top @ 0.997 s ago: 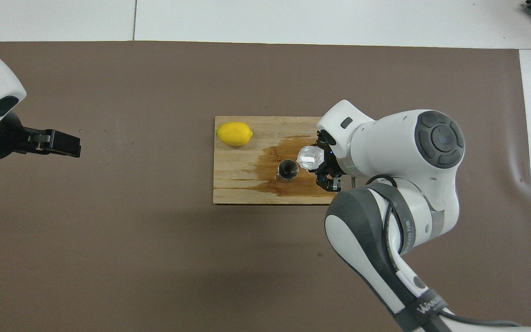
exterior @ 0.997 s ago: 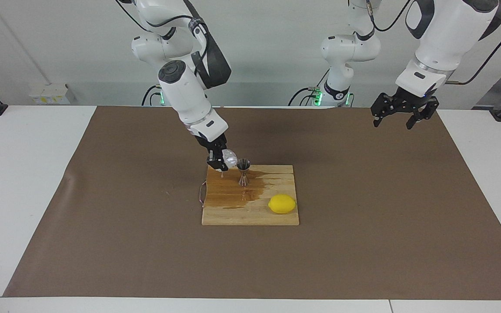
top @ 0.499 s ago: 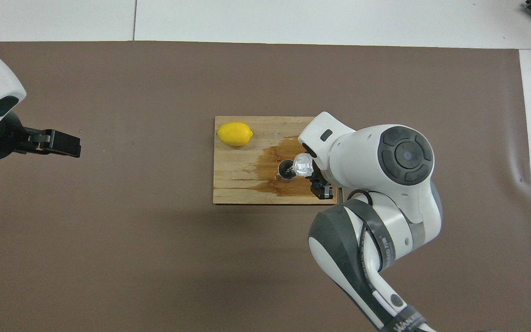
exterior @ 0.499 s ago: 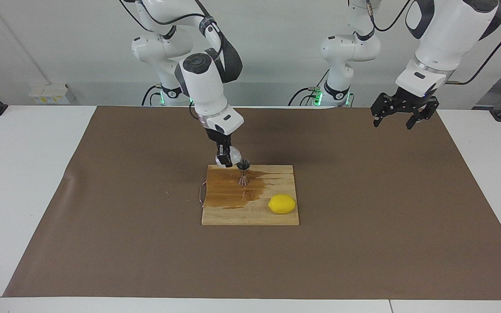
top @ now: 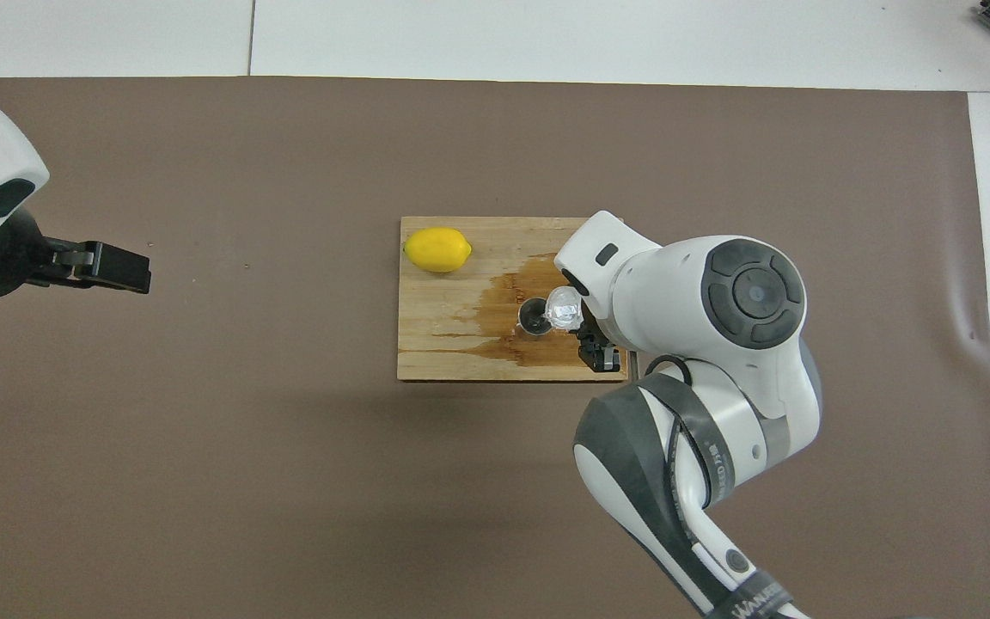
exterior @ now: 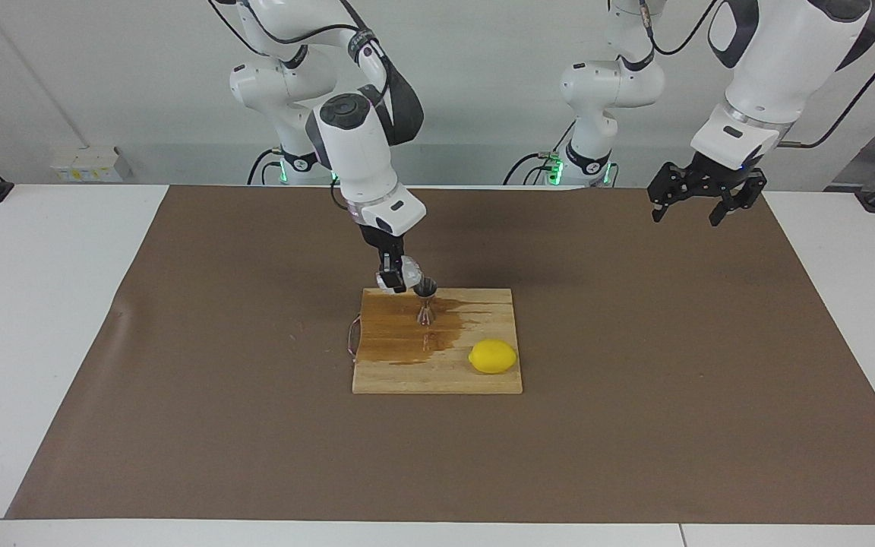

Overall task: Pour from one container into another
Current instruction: 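Tilt the glass cup with the right gripper into the metal cup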

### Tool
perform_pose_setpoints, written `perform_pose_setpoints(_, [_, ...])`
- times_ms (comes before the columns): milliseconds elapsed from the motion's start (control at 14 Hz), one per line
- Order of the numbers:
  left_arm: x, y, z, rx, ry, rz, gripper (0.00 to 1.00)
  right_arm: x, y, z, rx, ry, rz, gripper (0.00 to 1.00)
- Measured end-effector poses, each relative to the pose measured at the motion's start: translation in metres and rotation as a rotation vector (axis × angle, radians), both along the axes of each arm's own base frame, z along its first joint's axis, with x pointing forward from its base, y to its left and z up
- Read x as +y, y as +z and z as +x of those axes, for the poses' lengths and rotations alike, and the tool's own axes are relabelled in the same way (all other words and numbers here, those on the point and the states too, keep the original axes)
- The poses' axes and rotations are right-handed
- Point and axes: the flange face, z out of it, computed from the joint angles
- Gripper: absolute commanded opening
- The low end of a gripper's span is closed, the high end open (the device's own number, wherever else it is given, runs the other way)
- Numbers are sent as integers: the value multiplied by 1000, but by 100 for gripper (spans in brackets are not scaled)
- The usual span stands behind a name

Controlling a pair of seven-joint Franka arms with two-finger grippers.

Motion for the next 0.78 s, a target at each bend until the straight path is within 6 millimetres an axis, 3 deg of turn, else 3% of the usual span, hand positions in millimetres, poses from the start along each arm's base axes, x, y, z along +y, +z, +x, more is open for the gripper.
perform_pose_setpoints(784, [0, 0, 0, 1, 0, 0, 100, 2, 0, 0, -22, 0, 9, 30])
